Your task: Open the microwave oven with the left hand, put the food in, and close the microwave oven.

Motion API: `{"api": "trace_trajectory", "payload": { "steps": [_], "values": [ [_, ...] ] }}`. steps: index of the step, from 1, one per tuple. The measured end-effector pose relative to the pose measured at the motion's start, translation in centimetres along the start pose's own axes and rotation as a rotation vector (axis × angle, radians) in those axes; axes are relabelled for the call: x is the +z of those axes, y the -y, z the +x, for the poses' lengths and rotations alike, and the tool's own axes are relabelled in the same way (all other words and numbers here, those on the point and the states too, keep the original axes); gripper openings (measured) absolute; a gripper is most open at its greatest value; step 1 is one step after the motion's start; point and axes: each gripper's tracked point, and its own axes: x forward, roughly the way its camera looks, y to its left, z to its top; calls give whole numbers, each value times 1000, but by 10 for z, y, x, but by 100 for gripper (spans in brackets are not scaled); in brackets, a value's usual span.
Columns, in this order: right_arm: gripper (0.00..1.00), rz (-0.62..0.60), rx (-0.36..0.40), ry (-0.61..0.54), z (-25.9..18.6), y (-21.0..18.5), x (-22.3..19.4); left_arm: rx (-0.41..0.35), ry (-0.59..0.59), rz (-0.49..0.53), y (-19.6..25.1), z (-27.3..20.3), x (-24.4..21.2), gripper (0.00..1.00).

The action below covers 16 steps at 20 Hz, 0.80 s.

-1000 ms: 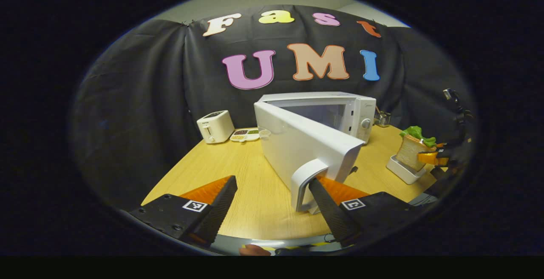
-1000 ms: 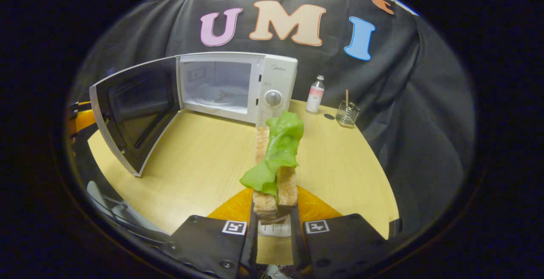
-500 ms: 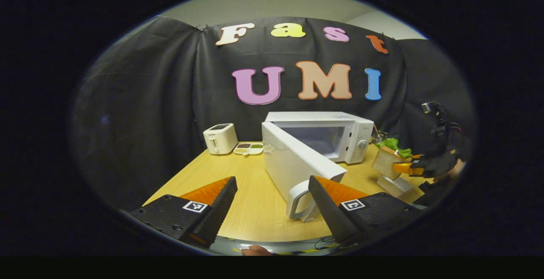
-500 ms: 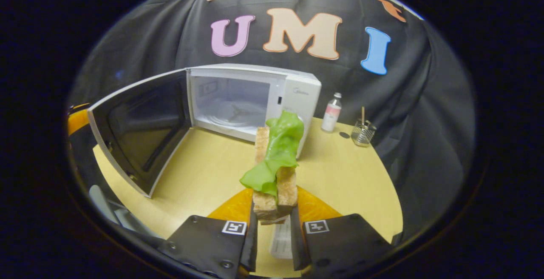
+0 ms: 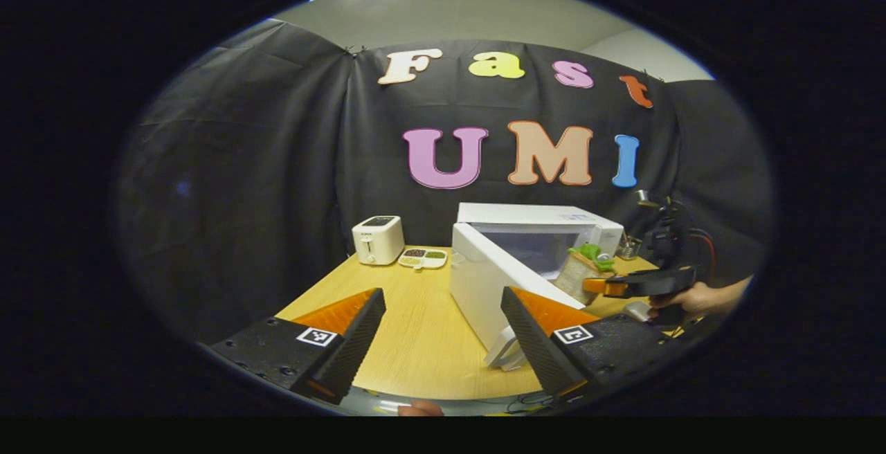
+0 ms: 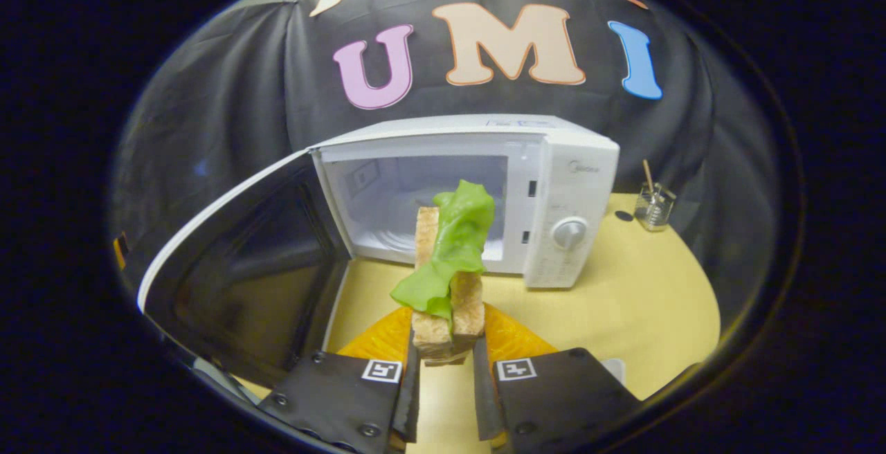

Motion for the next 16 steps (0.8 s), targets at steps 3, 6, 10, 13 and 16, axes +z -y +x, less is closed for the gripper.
{"api": "trace_trajectory", "payload": {
  "steps": [3,6,10,13,16],
  "values": [
    [35,160,21,-17,32,-22,9,-15,1,-7,0,-1,2,98],
    [35,325,37,-6,58,-40,27,-19,-8,7,-6,-2,-1,98],
    [35,481,37,8,87,-58,47,-17,-27,-10,-15,-1,-7,98],
    [35,527,12,5,104,-62,46,8,-52,-20,-26,-1,-19,98],
    [35,578,-2,11,121,-68,43,33,-66,-28,-34,-4,-23,98]
  ]
}}
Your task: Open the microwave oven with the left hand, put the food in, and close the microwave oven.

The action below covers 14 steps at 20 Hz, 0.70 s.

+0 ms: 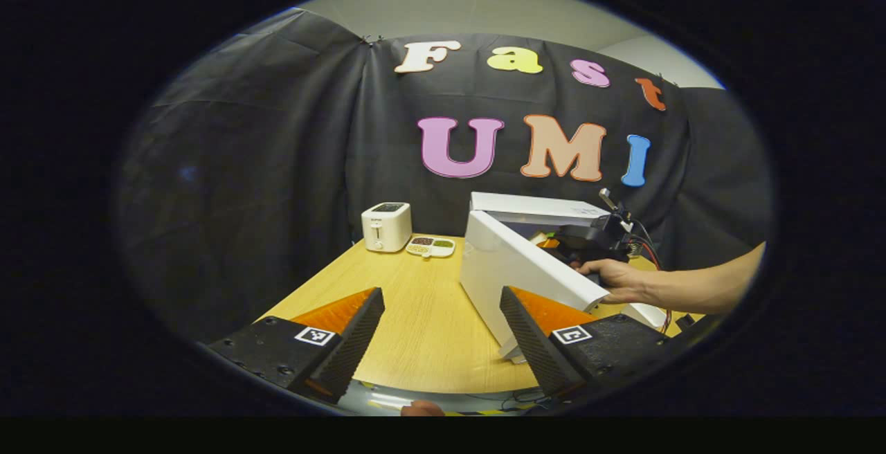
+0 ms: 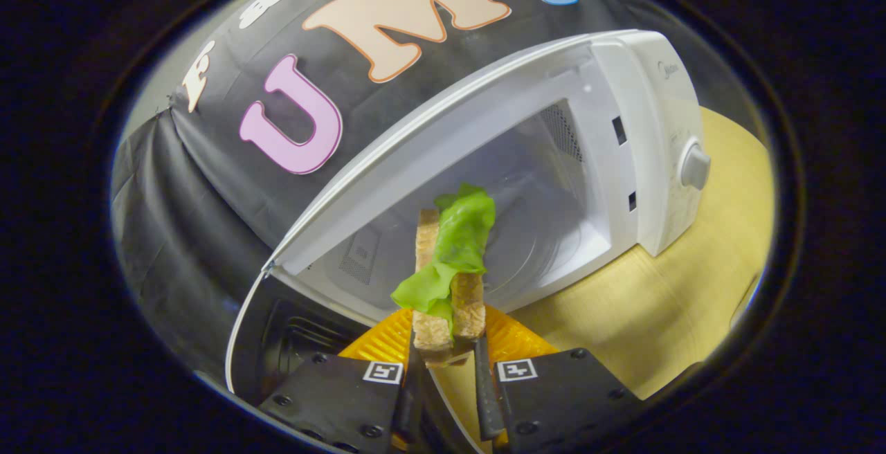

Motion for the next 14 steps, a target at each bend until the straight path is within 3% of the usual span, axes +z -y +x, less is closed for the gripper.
{"api": "trace_trajectory", "payload": {
  "steps": [7,8,14],
  "values": [
    [35,192,-35,44,46,-13,4,58,10,13,-21,-5,2,99],
    [31,207,-39,52,50,-14,5,67,7,16,-24,-5,1,98],
    [35,287,-73,97,76,-7,18,72,-8,9,-27,-4,-4,98]
  ]
}}
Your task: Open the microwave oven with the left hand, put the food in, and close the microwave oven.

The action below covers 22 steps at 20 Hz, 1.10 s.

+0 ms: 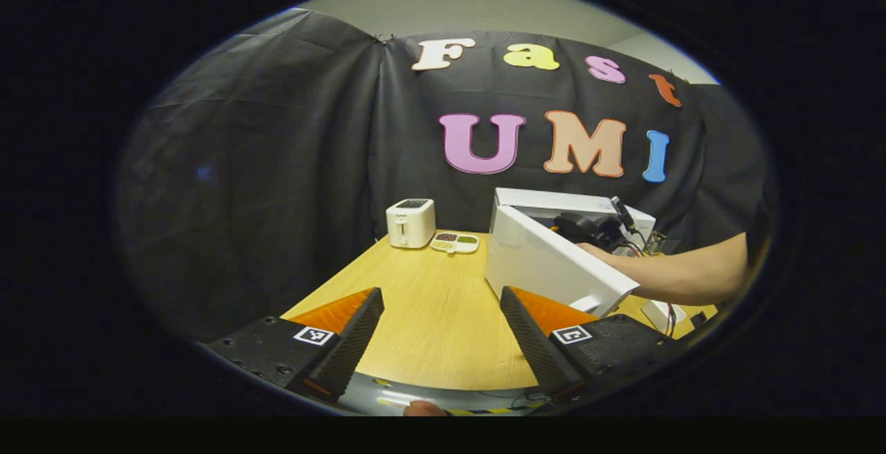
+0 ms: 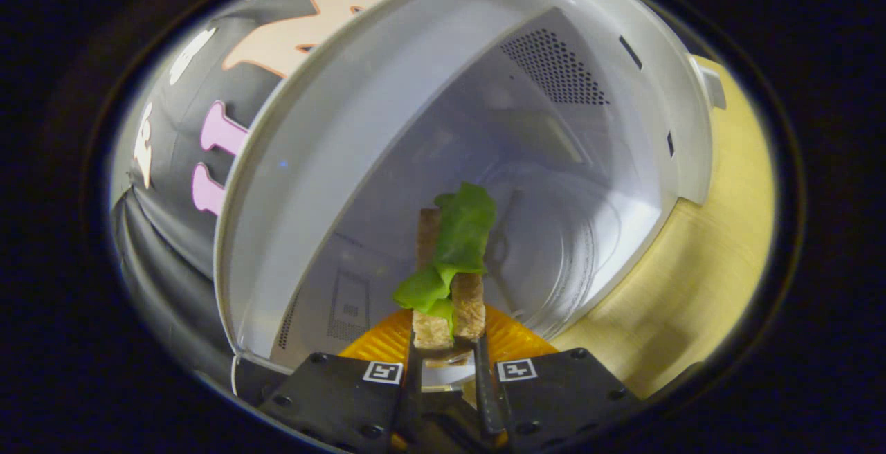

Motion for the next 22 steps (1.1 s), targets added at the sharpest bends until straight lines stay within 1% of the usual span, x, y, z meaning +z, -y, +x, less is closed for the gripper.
{"api": "trace_trajectory", "payload": {
  "steps": [5,6,7,8,9,10,13,15,16,17,21,22],
  "values": [
    [35,3,-14,21,8,3,6,-21,3,-19,6,5,1,99],
    [27,-5,-19,25,7,4,6,-26,-3,-16,8,5,-2,99],
    [28,-8,-27,23,8,5,6,-28,-4,-17,8,5,-3,99],
    [38,-13,-44,19,7,7,6,-34,-4,-25,10,6,-4,99],
    [31,-21,-62,20,7,11,7,-39,0,-35,11,6,-3,99],
    [31,-35,-77,14,8,13,5,-43,4,-45,11,6,-2,99],
    [68,-79,-156,-35,8,30,-1,-35,-7,-58,6,6,-9,99],
    [82,-98,-190,-43,6,36,2,-28,-7,-73,3,4,-9,99],
    [82,-118,-215,-44,4,39,4,-23,-8,-79,1,4,-10,99],
    [96,-129,-228,-48,1,40,5,-20,-6,-83,-1,3,-10,99],
    [97,-91,-263,-111,-4,39,-1,-19,-6,-92,0,0,-11,96],
    [98,-86,-273,-127,-5,41,-2,-23,-5,-91,2,0,-11,99]
  ]
}}
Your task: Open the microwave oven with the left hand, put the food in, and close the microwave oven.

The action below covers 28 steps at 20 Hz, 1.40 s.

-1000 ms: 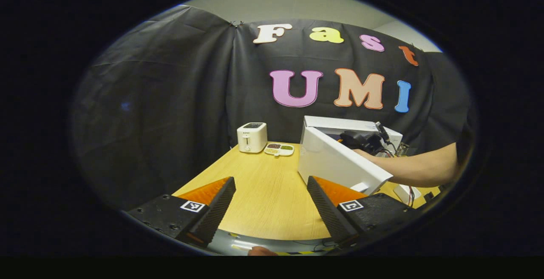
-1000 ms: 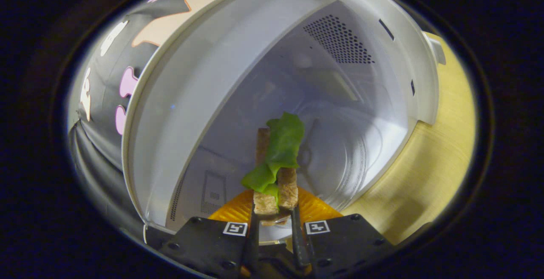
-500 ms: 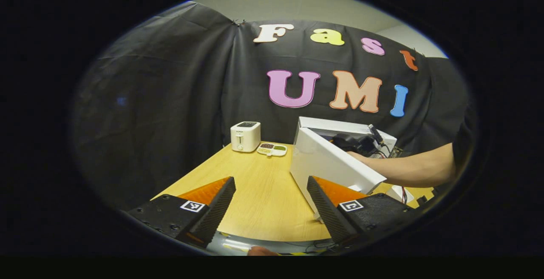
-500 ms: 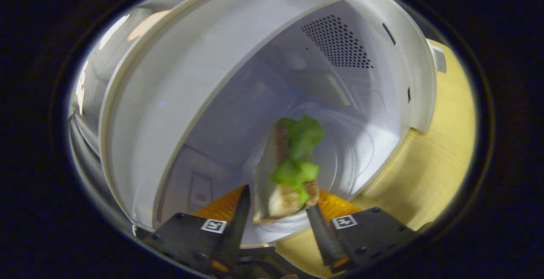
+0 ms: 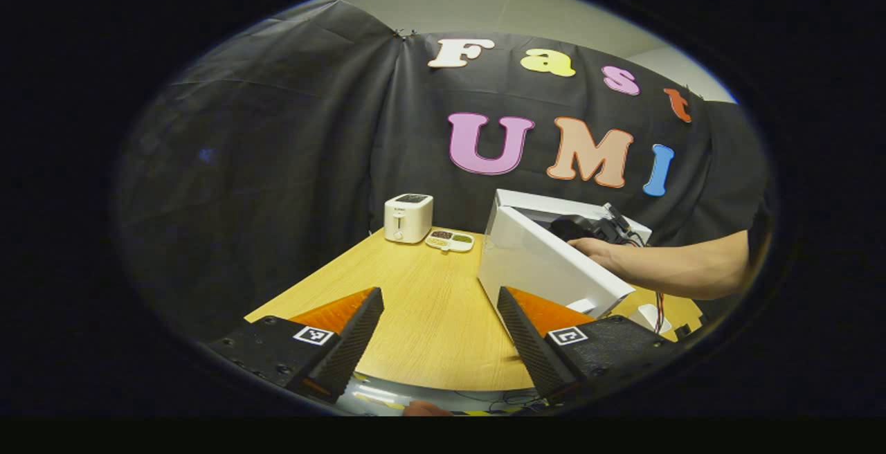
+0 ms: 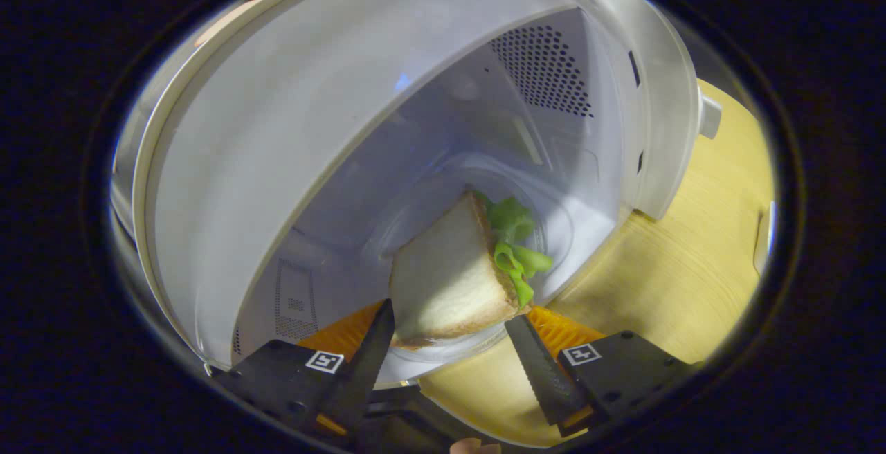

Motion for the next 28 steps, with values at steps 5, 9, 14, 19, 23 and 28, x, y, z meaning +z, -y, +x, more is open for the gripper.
{"api": "trace_trajectory", "payload": {
  "steps": [5,9,14,19,23,28],
  "values": [
    [98,21,8,-44,-5,3,-3,-15,7,13,6,-1,3,94],
    [98,67,24,-65,-7,1,-2,-22,7,20,10,0,3,96],
    [98,72,80,-92,-10,-2,-6,-27,10,29,13,-1,4,94],
    [98,62,167,-96,-9,-6,-7,-28,7,23,14,-2,3,94],
    [97,49,217,-129,-20,-8,-10,-25,5,19,13,-2,1,96],
    [98,2,238,-158,-37,-5,-14,-20,8,21,13,-3,2,96]
  ]
}}
